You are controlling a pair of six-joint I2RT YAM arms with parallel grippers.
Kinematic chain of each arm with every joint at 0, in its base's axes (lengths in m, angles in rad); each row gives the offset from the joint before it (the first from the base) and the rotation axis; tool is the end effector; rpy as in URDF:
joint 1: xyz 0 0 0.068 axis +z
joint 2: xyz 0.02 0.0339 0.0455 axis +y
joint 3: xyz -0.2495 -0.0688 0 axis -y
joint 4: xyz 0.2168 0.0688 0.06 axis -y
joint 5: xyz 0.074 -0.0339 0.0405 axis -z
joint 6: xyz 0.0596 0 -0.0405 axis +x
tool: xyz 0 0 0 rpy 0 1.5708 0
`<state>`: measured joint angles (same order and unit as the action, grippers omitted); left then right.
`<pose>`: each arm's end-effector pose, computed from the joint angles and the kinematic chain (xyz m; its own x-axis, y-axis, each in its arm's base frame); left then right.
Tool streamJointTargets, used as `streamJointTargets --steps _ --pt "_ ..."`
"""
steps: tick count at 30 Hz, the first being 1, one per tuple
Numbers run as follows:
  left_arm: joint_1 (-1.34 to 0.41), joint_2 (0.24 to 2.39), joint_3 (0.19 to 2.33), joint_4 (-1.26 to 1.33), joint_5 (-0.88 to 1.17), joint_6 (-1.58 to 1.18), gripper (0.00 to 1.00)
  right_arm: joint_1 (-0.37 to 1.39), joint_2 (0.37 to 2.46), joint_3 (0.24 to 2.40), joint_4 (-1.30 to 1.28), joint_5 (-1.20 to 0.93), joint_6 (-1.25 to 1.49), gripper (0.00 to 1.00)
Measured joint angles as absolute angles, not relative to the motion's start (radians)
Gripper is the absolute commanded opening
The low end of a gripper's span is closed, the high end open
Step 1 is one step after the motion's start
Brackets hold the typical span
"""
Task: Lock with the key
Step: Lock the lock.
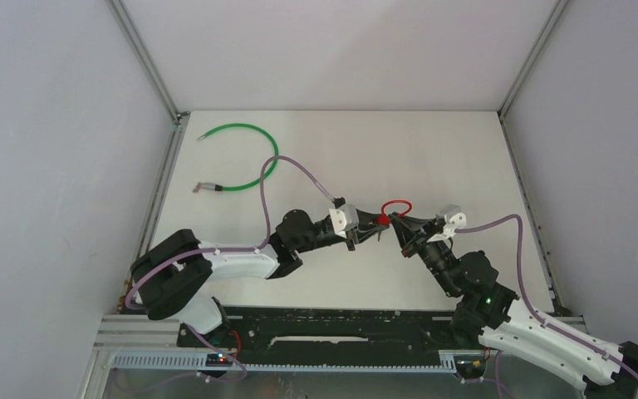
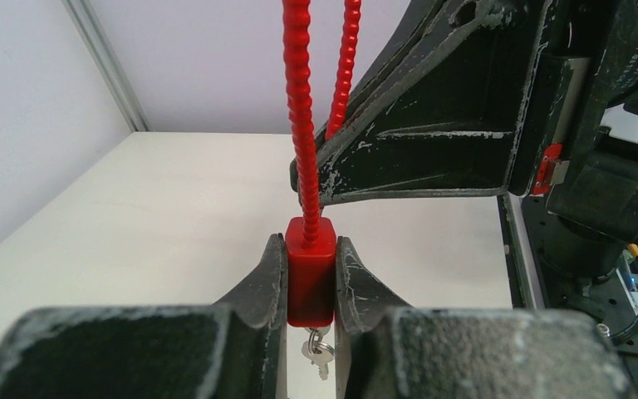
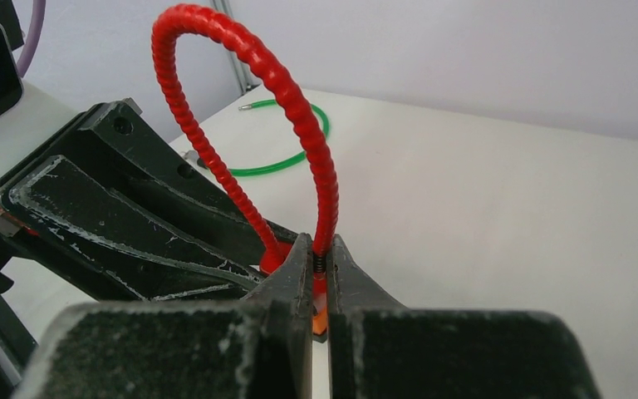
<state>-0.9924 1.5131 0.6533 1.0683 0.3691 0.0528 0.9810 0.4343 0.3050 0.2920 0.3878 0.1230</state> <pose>0.1566 -0.2791 0.2643 0.1644 -0.1618 -0.9730 0.9666 0.2232 0.1262 0.0987 0.1070 0.2710 0.0205 0.2348 -0.9718 -0.5686 0.8023 0.1819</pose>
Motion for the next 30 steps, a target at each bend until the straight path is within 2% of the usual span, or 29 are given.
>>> streamJointTargets --steps 16,23,30 --pt "-0.986 1.513 0.648 1.04 0.358 0.052 0.0 1.075 0.522 0.286 0.392 0.515 0.09 0.0" --pt "-0.986 1.523 0.62 1.039 0.352 0.026 0.0 1.076 0.49 0.215 0.419 0.53 0.175 0.0" --pt "-0.937 1.608 0.618 1.206 0.416 -0.139 0.0 1.019 0.475 0.249 0.342 0.466 0.209 0.0"
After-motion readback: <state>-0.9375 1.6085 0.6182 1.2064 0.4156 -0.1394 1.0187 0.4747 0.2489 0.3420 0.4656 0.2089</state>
